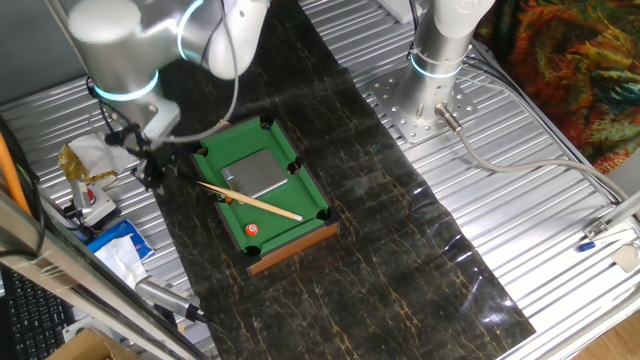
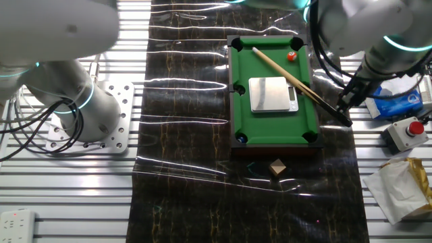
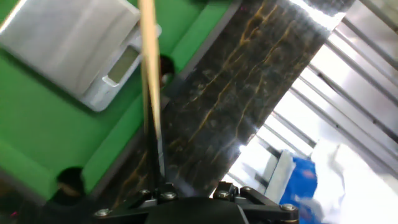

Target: Hit the pool ball

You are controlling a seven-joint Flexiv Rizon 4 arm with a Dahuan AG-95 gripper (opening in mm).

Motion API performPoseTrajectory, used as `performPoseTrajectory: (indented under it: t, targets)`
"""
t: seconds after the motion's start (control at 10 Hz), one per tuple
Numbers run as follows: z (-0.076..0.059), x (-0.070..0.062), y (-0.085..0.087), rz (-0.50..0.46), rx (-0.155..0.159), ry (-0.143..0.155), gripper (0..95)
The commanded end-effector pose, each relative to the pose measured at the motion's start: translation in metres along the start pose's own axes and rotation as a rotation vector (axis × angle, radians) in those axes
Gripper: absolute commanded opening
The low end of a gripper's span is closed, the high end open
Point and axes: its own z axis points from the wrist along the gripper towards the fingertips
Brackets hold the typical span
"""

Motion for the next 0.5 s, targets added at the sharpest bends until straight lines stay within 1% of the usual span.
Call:
performPoseTrajectory:
  t: [0.1, 0.2, 0.3, 0.4, 0.5]
  targets:
    - [0.001, -0.006, 0.0, 0.001, -0.01, 0.002, 38.0]
    - [0.0, -0.005, 0.0, -0.002, -0.012, -0.002, 38.0]
    - [-0.004, -0.005, -0.001, 0.0, -0.016, -0.005, 38.0]
    - [-0.011, -0.005, -0.002, 0.005, -0.021, -0.008, 38.0]
    - [-0.017, -0.006, -0.002, 0.011, -0.032, -0.017, 57.0]
